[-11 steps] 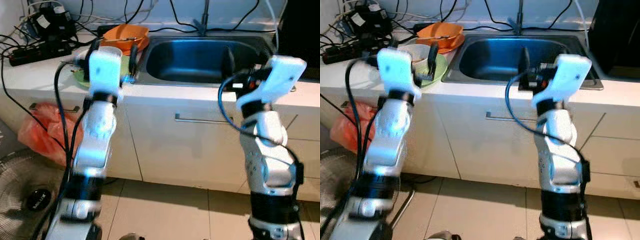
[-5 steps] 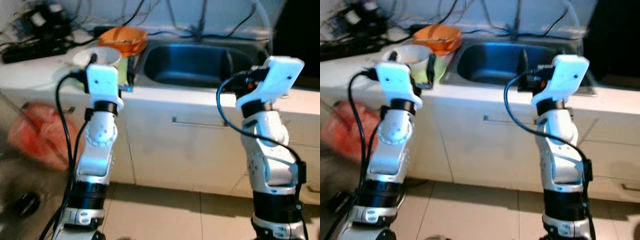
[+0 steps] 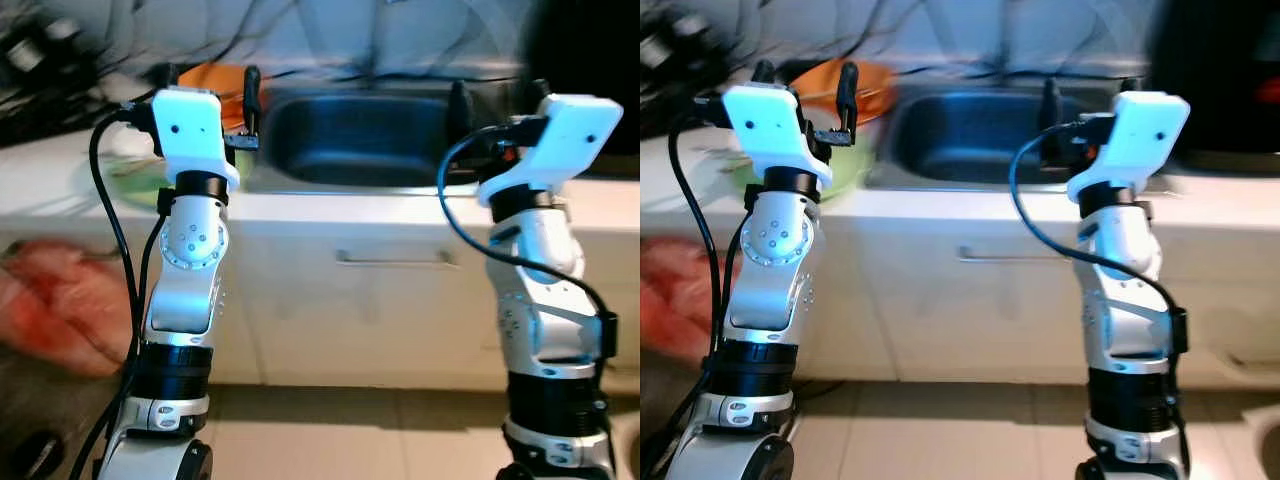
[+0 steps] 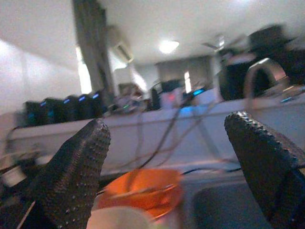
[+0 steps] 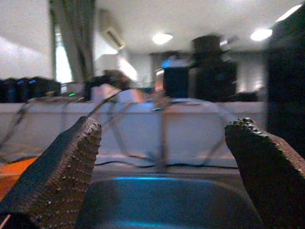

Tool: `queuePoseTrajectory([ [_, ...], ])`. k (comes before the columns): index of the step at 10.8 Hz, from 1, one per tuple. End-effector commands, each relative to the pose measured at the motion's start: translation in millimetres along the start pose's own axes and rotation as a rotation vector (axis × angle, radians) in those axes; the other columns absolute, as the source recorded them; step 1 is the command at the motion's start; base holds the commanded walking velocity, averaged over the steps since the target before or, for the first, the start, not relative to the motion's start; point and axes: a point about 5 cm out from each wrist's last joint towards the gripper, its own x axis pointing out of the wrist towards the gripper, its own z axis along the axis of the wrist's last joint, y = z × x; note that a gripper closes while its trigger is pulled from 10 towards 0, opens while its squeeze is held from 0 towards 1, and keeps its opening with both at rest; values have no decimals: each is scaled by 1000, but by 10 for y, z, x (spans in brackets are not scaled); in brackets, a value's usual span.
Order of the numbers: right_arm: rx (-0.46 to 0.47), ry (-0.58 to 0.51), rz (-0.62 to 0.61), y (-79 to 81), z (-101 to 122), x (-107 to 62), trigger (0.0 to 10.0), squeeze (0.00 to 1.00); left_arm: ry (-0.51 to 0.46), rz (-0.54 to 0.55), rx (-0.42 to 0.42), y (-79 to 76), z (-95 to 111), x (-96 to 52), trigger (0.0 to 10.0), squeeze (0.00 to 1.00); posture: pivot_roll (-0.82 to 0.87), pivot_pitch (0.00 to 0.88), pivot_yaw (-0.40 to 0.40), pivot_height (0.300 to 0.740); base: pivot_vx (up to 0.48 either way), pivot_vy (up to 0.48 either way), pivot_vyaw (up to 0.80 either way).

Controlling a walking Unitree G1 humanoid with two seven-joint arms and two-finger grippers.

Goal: Kitchen organization

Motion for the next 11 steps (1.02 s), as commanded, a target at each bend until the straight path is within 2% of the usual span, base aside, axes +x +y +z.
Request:
queuePoseTrajectory([
  [1,5,-7,8,40,11,-20,10000,0,3,-5,2,6,17,31,10000,0,9,0,28,740,416,0,0],
  [3,15,-9,5,76,7,-38,10000,0,0,-28,-6,-31,35,37,10000,0,11,0,38,740,433,0,0],
  [7,-20,-75,-5,92,158,27,10000,0,-30,-44,-1,-70,84,58,10000,0,8,0,40,740,0,0,0],
  [11,-4,-54,-23,130,107,25,10000,0,-17,-45,11,-20,53,124,10000,0,14,0,55,740,0,0,-800],
])
